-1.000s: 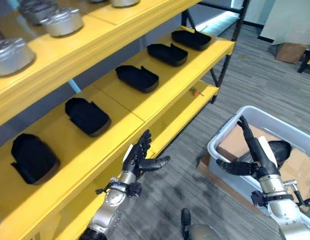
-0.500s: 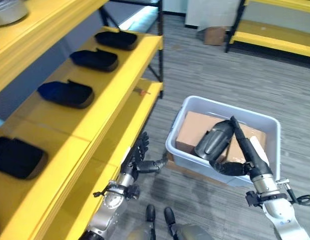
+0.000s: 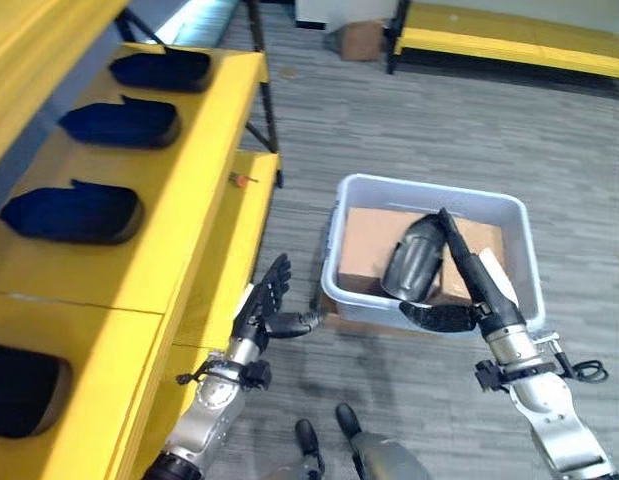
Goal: Move parts from the plastic box to the shelf.
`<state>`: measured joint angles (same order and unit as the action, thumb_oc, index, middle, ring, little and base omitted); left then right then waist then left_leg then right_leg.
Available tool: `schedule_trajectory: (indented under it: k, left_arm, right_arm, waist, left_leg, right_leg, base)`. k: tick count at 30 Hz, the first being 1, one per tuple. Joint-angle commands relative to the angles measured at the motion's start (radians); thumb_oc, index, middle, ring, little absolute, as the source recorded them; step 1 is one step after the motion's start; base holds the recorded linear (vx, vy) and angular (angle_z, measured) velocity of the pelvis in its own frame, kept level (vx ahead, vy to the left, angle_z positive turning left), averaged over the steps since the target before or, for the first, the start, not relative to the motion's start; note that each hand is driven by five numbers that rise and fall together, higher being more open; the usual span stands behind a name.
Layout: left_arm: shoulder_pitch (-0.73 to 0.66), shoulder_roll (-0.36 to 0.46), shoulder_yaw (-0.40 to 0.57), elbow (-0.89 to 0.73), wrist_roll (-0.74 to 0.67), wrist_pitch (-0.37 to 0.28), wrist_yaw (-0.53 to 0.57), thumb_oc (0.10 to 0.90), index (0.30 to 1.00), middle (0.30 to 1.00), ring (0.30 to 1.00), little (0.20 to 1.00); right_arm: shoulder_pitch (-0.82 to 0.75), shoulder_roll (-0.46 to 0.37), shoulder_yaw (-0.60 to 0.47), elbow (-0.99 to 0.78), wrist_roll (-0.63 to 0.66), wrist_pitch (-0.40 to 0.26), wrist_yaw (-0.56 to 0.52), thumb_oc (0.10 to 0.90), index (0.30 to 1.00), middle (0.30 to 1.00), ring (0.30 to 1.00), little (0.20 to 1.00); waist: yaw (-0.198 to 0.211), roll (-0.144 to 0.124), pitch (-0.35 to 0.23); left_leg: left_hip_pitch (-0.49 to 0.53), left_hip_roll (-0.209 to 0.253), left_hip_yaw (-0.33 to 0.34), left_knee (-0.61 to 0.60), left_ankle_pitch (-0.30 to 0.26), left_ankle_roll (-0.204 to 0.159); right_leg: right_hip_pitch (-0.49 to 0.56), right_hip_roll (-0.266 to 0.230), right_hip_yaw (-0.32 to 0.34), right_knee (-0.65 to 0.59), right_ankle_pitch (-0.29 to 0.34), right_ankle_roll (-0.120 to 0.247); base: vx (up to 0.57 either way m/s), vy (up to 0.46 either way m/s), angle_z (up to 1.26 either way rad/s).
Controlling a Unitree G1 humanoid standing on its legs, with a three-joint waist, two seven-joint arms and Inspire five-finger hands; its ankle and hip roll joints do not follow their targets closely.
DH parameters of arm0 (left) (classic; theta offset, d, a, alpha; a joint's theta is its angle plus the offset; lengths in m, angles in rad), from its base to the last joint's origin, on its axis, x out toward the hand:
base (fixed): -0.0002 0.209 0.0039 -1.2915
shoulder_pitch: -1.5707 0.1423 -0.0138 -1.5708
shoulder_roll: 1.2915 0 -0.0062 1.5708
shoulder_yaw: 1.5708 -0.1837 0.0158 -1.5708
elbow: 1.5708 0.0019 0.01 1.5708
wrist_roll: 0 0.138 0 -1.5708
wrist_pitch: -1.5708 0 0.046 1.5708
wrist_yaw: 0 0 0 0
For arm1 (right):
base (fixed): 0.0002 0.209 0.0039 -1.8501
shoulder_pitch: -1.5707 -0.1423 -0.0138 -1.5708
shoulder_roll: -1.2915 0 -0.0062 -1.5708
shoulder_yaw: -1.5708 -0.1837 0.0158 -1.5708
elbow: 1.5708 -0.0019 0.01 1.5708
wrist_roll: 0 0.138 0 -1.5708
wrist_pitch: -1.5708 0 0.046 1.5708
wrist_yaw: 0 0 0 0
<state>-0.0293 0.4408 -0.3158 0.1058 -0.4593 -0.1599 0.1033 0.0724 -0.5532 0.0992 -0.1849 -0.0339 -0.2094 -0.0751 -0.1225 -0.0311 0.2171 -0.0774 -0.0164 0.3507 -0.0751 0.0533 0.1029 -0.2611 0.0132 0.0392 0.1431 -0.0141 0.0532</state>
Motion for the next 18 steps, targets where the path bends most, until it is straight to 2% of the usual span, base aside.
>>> schedule_trajectory:
  k: [1, 4, 6, 7, 8, 11, 12, 18]
  left_arm:
    - [-0.033, 0.014, 0.056, -0.098, 0.037, -0.101, -0.004, 0.9, 1.0, 1.0, 1.0, 1.0]
    - [-0.03, 0.018, 0.062, -0.104, 0.042, -0.099, -0.004, 0.9, 1.0, 1.0, 1.0, 1.0]
    - [-0.038, 0.021, 0.053, -0.103, 0.043, -0.098, -0.008, 0.9, 1.0, 1.0, 1.0, 1.0]
    - [-0.039, 0.022, 0.052, -0.103, 0.043, -0.098, -0.008, 0.9, 1.0, 1.0, 1.0, 1.0]
    - [-0.05, 0.025, 0.045, -0.097, 0.043, -0.097, -0.01, 0.9, 1.0, 1.0, 1.0, 1.0]
    - [-0.051, 0.028, 0.051, -0.083, 0.067, -0.087, -0.008, 0.9, 1.0, 1.0, 1.0, 1.0]
    - [-0.046, 0.028, 0.054, -0.083, 0.069, -0.085, -0.011, 0.9, 1.0, 1.0, 1.0, 1.0]
    - [0.005, 0.019, 0.077, -0.089, 0.047, -0.075, -0.034, 0.9, 1.0, 1.0, 1.0, 1.0]
  right_arm:
    - [-0.064, 0.023, -0.022, -0.071, -0.006, -0.075, -0.034, 0.9, 1.0, 1.0, 1.0, 1.0]
    - [-0.048, 0.029, -0.037, -0.081, -0.02, -0.07, -0.038, 0.9, 1.0, 1.0, 1.0, 1.0]
    - [-0.034, 0.029, -0.046, -0.09, -0.026, -0.069, -0.038, 0.9, 1.0, 1.0, 1.0, 1.0]
    - [-0.034, 0.029, -0.046, -0.091, -0.026, -0.069, -0.038, 0.9, 1.0, 1.0, 1.0, 1.0]
    - [-0.025, 0.03, -0.053, -0.095, -0.024, -0.071, -0.037, 0.9, 1.0, 1.0, 1.0, 1.0]
    - [-0.019, 0.035, -0.055, -0.096, -0.021, -0.067, -0.041, 0.9, 1.0, 1.0, 1.0, 1.0]
    - [-0.02, 0.032, -0.053, -0.094, -0.017, -0.066, -0.038, 0.9, 1.0, 1.0, 1.0, 1.0]
    - [0.016, 0.007, -0.093, -0.107, -0.011, -0.07, -0.036, 0.9, 1.0, 1.0, 1.0, 1.0]
  waist:
    - [0.002, -0.009, -0.03]
    - [-0.008, -0.017, -0.032]
    - [-0.018, -0.032, -0.038]
    - [-0.018, -0.033, -0.038]
    - [-0.022, -0.042, -0.044]
    - [-0.002, -0.072, -0.068]
    - [-0.001, -0.075, -0.075]
    - [-0.004, -0.051, -0.094]
  left_leg:
    - [0.052, 0.074, -0.055, 0.045, -0.078, -0.073]
    - [0.053, 0.068, -0.083, 0.066, -0.094, -0.082]
    - [0.049, 0.061, -0.111, 0.086, -0.106, -0.088]
    - [0.048, 0.061, -0.111, 0.088, -0.107, -0.087]
    - [0.043, 0.062, -0.131, 0.097, -0.112, -0.095]
    - [0.055, 0.073, -0.132, 0.107, -0.121, -0.115]
    - [0.061, 0.082, -0.138, 0.103, -0.115, -0.123]
    - [0.09, 0.144, -0.147, 0.052, -0.073, -0.158]
  right_leg:
    - [0.036, -0.198, -0.111, -0.027, 0.165, 0.082]
    - [0.024, -0.273, -0.058, -0.077, 0.258, 0.112]
    - [0.039, -0.288, -0.006, -0.1, 0.292, 0.129]
    - [0.039, -0.289, -0.005, -0.102, 0.293, 0.129]
    - [0.048, -0.287, 0.031, -0.111, 0.29, 0.134]
    - [0.083, -0.292, -0.03, -0.156, 0.277, 0.149]
    - [0.091, -0.277, -0.024, -0.156, 0.264, 0.153]
    - [0.13, -0.223, -0.079, -0.168, 0.17, 0.118]
  base:
    - [0.11, -0.111, -1.0]
    - [0.07, -0.133, -0.2]
    - [0.05, -0.14, 0.31]
    - [0.03, -0.149, 0.54]
    - [0.04, -0.15, 0.73]
    - [0.06, -0.242, 0.54]
    - [0.07, -0.229, -0.12]
    - [0.07, -0.199, -0.03]
